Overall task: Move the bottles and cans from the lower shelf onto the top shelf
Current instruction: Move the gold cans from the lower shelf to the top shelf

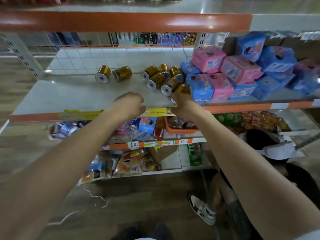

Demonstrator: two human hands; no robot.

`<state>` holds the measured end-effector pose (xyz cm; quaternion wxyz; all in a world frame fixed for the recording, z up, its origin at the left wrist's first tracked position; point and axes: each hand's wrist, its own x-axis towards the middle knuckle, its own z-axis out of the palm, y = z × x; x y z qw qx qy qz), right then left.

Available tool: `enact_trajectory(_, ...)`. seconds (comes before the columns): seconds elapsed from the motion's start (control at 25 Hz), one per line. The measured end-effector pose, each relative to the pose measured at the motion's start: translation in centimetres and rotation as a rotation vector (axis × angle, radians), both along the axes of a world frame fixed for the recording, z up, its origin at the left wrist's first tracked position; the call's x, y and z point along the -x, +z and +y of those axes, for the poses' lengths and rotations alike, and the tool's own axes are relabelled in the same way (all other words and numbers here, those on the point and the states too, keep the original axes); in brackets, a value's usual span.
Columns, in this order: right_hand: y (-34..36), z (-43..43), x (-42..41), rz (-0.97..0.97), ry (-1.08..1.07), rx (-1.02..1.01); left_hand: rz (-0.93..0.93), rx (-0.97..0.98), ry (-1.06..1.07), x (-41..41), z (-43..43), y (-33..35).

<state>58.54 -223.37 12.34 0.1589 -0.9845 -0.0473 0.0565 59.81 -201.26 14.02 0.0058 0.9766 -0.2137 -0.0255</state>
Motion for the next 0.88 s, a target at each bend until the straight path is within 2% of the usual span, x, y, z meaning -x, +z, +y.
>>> enact_trajectory(0.2,-2.3,-0.3,-1.5,0.019,-0.059,-0.116,0.11,0.062,0.012,-2.7,-2.1,-1.4)
enact_trajectory(0.36,-3.5,1.3,-4.5,-0.029,-0.177,-0.171,0.093,0.081,-0.031,-6.9,-3.7,-3.4)
enact_trajectory(0.52,-3.8,4.5,-8.6,-0.031,-0.303,-0.136,0.139,0.079,-0.033,-10.9,-5.5,-5.0)
enact_trajectory(0.6,-3.8,5.1,-10.4,-0.066,-0.321,-0.146,0.123,0.14,-0.062,-13.0,-5.4,-5.5)
enact_trajectory(0.76,-4.7,3.4,-12.4,-0.152,-0.493,-0.188,0.115,0.247,-0.147,-17.4,-5.7,-5.7)
enact_trajectory(0.88,-4.9,1.8,-13.0,-0.171,-0.62,-0.141,0.176,0.362,-0.102,-19.6,-7.5,-5.8)
